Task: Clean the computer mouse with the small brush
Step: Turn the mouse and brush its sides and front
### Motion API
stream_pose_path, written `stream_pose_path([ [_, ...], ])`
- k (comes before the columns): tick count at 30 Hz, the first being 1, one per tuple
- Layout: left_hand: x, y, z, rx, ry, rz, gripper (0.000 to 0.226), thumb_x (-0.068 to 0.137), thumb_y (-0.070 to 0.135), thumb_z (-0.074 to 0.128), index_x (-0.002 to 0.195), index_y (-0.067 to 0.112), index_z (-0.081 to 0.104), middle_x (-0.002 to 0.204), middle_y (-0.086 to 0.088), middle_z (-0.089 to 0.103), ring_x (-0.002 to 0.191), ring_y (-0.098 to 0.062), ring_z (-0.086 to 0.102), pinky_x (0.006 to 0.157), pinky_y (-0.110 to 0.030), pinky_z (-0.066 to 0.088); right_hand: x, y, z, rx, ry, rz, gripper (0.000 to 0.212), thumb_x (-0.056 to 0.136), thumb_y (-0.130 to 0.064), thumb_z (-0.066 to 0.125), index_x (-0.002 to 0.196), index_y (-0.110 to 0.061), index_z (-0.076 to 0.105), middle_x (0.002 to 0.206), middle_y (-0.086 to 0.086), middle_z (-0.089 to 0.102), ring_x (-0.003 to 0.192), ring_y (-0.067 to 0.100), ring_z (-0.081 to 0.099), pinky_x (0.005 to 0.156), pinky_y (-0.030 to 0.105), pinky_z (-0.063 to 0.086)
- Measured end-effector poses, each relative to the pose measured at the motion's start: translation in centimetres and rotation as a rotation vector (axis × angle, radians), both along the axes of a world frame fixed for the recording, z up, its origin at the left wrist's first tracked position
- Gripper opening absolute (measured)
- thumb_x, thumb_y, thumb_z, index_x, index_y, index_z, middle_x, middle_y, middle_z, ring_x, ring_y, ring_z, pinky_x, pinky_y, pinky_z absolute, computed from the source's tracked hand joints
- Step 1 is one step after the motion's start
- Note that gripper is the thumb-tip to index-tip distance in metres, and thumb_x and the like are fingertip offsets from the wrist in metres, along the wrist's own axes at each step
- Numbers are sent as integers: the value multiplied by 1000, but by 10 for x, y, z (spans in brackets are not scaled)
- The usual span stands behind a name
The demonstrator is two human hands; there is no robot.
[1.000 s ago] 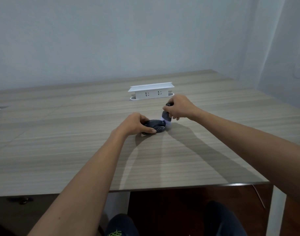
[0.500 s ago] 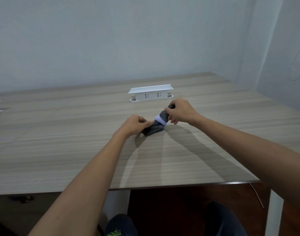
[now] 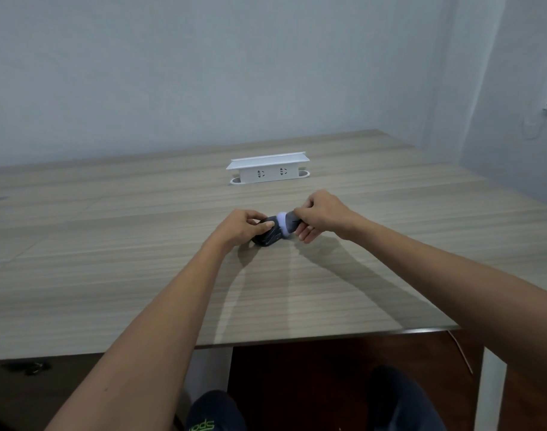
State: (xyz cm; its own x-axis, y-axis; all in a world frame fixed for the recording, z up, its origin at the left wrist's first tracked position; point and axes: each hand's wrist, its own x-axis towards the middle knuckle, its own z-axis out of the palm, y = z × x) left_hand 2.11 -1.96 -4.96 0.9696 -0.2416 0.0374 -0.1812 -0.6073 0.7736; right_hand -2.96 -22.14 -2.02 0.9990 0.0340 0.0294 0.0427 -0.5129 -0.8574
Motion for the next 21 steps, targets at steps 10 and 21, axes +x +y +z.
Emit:
stream_pose_path([
  [10,-1,0,3,-25,21,10,38,90,30,73,122,10,70,101,-5,68,89,-15,61,71,-16,47,-3,-5,-3,102,141,-4,19,81,-1,63,78,14,73,73,27,74,60,31,72,57,31,62],
  [21,4,1,-2,-27,21,27,41,85,34,78,118,10,73,110,-13,74,88,-17,65,88,-30,50,-4,-1,6,135,136,-44,12,78,8,63,76,15,73,70,28,72,69,38,72,65,35,65],
])
